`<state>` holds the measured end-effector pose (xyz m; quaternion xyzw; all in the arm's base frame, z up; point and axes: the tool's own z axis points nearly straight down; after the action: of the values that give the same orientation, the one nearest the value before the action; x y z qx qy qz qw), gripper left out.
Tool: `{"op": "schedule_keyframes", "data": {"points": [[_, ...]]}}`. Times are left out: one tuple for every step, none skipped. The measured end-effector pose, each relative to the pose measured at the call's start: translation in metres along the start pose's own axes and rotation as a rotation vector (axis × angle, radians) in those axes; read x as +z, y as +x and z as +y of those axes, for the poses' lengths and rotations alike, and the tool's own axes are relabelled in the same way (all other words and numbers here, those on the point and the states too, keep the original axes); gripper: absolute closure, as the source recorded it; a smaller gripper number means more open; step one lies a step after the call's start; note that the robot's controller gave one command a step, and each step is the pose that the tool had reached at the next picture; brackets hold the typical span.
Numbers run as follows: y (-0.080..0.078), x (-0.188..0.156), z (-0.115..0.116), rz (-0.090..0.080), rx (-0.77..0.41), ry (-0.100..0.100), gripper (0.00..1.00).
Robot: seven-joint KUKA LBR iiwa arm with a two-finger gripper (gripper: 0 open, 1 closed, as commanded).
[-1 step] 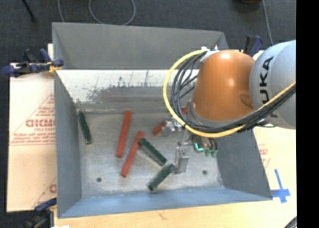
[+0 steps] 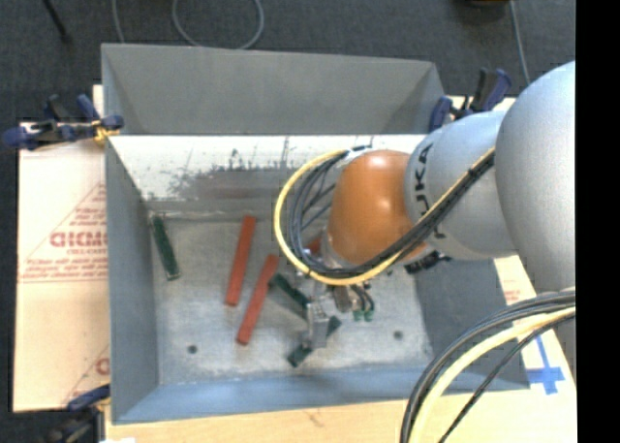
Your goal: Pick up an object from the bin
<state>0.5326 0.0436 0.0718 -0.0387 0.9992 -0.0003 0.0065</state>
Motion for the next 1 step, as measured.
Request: {"op": "schedule_keyframes", "data": {"points": [[0.0007,-0.0011,0.0009,0.002,0.002,-0.002,1.0]]}}
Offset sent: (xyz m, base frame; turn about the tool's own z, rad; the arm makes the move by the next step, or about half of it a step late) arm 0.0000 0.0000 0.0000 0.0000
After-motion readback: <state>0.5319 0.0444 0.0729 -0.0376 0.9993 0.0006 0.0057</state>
